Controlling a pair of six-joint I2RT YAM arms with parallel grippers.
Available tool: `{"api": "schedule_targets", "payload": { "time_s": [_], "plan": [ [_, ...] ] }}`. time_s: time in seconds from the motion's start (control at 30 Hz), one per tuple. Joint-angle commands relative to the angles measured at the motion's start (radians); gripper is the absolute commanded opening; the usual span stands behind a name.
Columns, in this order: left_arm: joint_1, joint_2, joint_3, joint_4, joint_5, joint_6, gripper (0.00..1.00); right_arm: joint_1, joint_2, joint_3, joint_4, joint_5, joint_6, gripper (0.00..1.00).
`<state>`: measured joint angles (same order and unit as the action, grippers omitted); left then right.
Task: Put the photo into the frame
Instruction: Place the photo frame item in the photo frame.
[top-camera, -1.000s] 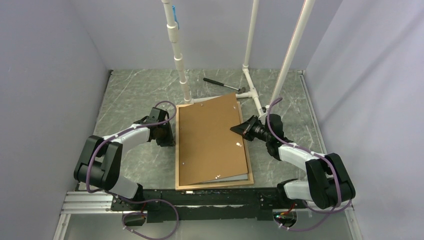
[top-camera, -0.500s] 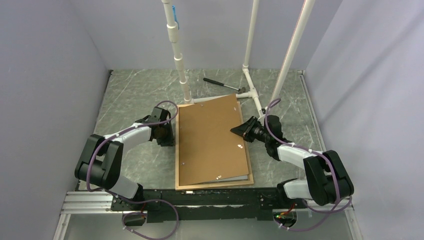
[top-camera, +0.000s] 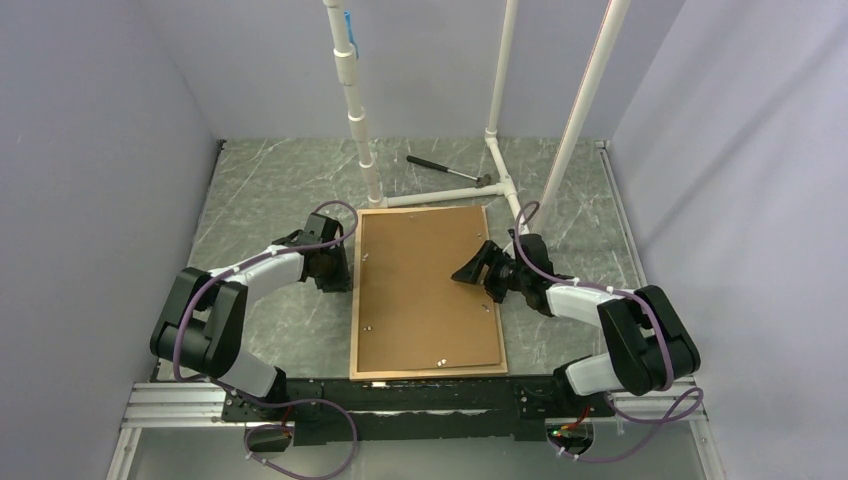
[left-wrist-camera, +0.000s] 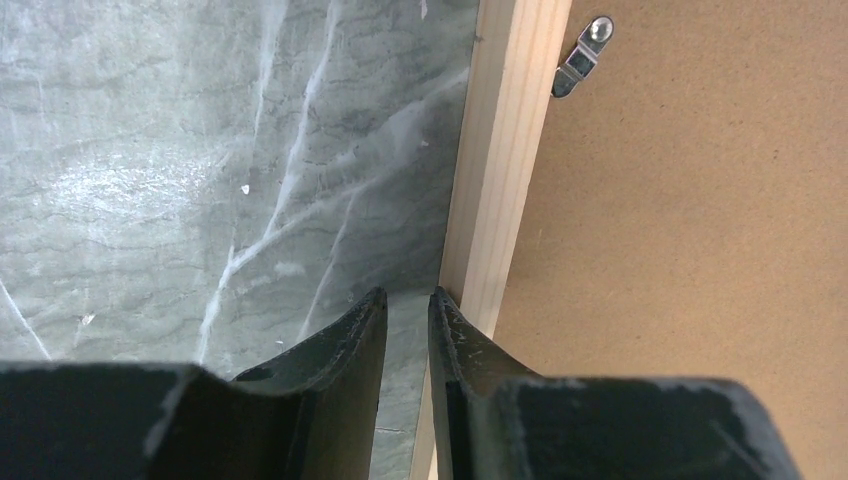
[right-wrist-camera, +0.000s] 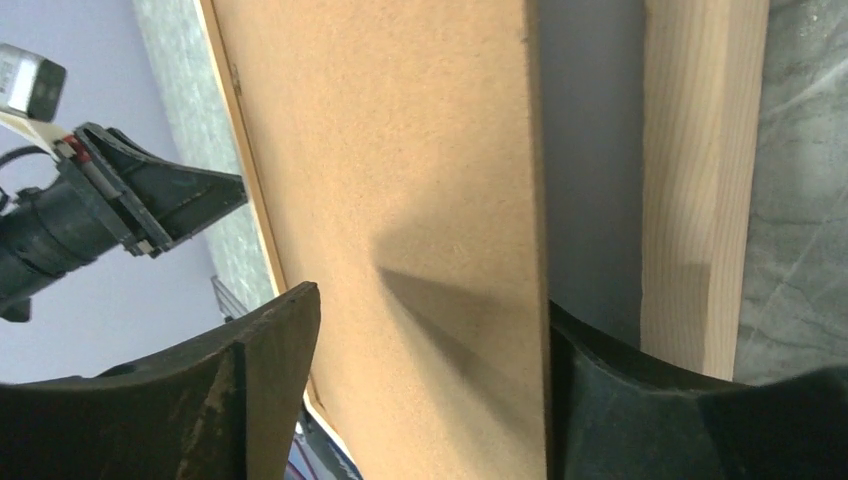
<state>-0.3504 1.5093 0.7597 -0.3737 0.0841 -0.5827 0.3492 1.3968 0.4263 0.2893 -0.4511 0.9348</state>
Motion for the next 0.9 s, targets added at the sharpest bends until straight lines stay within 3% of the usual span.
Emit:
{"api": "schedule_targets", "payload": {
  "time_s": [0.0,0.27,0.87],
  "plan": [
    [-0.02,0.065,-0.032,-0.022,-0.011,0.012,0.3,0.024,-0.027,0.07,-0.086,0.055,-0.08,0.77],
    [-0.023,0.067,-0.026,-0.032,-0.018,0.012,0.3,0.076,-0.02,0.17,-0.254,0.161,-0.184,0.99],
    [-0.025,0.073,-0.017,-0.047,-0.031,0.015,0.3,0.125,-0.026,0.262,-0.463,0.35,-0.301,1.0]
  ]
}}
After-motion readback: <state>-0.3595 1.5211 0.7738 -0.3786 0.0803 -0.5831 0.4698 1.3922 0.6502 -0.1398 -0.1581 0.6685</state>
